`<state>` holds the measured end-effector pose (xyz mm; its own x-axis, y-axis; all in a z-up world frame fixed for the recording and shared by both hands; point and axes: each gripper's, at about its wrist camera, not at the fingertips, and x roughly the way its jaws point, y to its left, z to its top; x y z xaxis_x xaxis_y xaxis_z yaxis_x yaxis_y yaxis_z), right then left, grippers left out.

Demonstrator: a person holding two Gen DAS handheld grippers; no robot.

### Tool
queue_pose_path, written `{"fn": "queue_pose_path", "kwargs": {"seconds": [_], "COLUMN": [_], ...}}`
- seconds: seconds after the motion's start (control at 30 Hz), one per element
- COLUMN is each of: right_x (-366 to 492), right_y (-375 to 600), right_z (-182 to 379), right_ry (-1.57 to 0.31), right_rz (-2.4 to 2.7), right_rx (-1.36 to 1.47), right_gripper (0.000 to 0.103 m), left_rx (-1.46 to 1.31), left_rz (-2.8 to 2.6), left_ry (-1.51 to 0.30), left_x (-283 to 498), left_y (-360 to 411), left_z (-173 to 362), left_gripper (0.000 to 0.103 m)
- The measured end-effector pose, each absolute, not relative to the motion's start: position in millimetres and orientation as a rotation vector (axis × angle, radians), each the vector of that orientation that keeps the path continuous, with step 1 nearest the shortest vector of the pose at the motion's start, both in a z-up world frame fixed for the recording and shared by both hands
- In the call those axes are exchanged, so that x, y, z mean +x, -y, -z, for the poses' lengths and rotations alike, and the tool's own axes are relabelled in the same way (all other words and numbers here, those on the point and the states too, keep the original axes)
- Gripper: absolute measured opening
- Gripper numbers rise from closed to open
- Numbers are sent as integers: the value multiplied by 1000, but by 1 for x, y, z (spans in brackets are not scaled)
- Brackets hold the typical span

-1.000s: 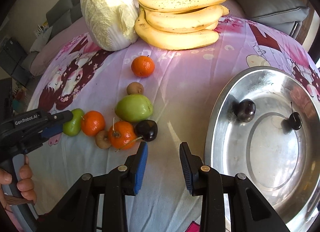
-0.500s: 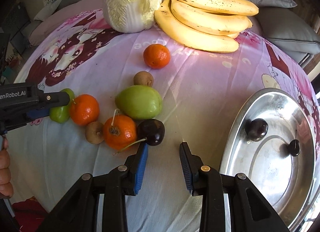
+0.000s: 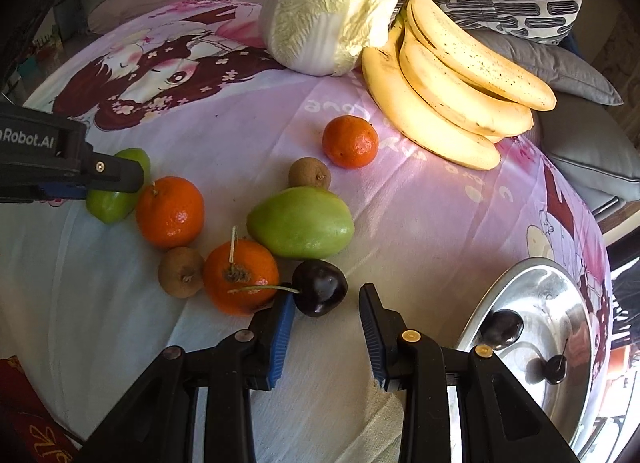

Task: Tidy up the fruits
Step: 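Close the left tool on the green mango while the right tool grasps the dark cherry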

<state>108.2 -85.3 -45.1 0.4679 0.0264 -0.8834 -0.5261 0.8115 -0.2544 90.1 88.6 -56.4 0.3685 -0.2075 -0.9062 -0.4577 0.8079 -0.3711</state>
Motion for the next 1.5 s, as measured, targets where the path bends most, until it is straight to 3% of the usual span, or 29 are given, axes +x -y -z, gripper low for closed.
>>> {"fn": "queue_pose_path", "kwargs": {"seconds": [0.57,0.7,1.5], "right_x": [115,114,120], "right_y": [92,94,100], "right_z": [43,43,38], "right_ry": [-1066,-1067,-1048], "right_rz": [-390,-391,-344], "right_rx": [-449,-433,-382], "right_gripper": [29,29,30], "left_rx": [-623,-634,-674], "left_rz": [-165,-156,-149], "left_ry": [-1225,-1216,-1205], "left_x": [92,92,80], "left_y": [-84,-85,-90], "left_z": [63,63,58], "left_gripper": [45,40,40]}}
